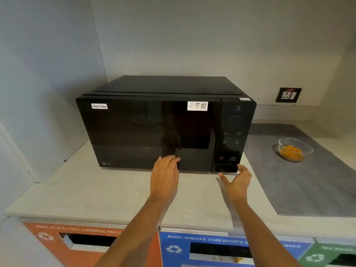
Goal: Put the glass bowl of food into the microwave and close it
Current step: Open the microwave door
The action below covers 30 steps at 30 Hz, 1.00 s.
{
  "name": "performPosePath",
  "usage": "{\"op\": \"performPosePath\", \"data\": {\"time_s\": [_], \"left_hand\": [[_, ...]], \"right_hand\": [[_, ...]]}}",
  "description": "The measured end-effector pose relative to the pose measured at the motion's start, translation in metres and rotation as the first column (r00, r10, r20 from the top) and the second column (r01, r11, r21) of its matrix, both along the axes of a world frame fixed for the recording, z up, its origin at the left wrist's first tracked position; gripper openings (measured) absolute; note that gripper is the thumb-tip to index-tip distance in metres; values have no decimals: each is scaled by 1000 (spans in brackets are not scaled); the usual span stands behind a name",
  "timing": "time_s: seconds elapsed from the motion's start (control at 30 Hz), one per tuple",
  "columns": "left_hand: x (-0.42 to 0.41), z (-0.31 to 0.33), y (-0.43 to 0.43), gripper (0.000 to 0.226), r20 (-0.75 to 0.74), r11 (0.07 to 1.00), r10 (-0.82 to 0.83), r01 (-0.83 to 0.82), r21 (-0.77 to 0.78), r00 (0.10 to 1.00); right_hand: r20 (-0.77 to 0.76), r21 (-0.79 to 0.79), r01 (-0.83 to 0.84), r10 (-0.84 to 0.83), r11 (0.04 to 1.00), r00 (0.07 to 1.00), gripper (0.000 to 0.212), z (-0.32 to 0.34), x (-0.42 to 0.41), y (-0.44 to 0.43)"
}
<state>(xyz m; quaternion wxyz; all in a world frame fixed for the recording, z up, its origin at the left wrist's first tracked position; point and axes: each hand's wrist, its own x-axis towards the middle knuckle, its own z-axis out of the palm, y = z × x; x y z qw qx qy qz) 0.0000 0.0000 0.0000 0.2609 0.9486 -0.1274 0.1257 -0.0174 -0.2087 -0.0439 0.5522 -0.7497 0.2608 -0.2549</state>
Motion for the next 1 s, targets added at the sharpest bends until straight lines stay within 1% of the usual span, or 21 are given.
{"op": "performPosePath", "data": {"time_s": [0.03, 0.07, 0.13, 0.17, 0.23, 0.33, 0.47, 0.63, 0.8, 0.9, 1.0], "left_hand": [[9, 12, -3, 38, 162, 997, 1, 11, -76, 987], [15, 26, -6, 33, 321, 995, 7, 24, -92, 947], [29, 62, -13, 31, 547, 994, 18, 42, -97, 837], [37, 76, -15, 32, 597, 994, 17, 51, -97, 802], [46, 98, -20, 32, 647, 993, 28, 56, -108, 762], [61, 123, -26, 32, 687, 995, 11, 61, -80, 726], [75, 138, -33, 33, 655, 996, -5, 61, -63, 756], [85, 127, -41, 38, 655, 1000, 23, -11, -22, 755], [92, 120, -45, 40, 684, 997, 73, -34, -71, 725], [93, 119, -46, 41, 700, 997, 76, -33, -74, 710], [95, 118, -47, 40, 708, 996, 89, -45, -81, 700]], "right_hand": [[12, -1, 11, -11, 1000, 1000, 74, 5, 4, -3], [27, 4, 8, -8, 1000, 1000, 79, 8, 6, -6], [54, 25, -33, 31, 999, 998, 84, 11, 14, -12], [54, 23, -60, 59, 998, 997, 85, 10, 18, -14], [47, 12, -105, 105, 994, 993, 85, 6, 24, -16], [61, 32, -123, 121, 992, 991, 85, 1, 31, -19], [53, 79, -140, 136, 987, 989, 85, -9, 35, -21], [47, 58, -125, 122, 990, 991, 84, -15, 36, -24], [50, 59, -117, 114, 991, 992, 82, -18, 37, -27], [45, 40, -95, 94, 995, 995, 83, -19, 39, -28], [52, 10, -71, 70, 997, 996, 78, -21, 41, -28]]}}
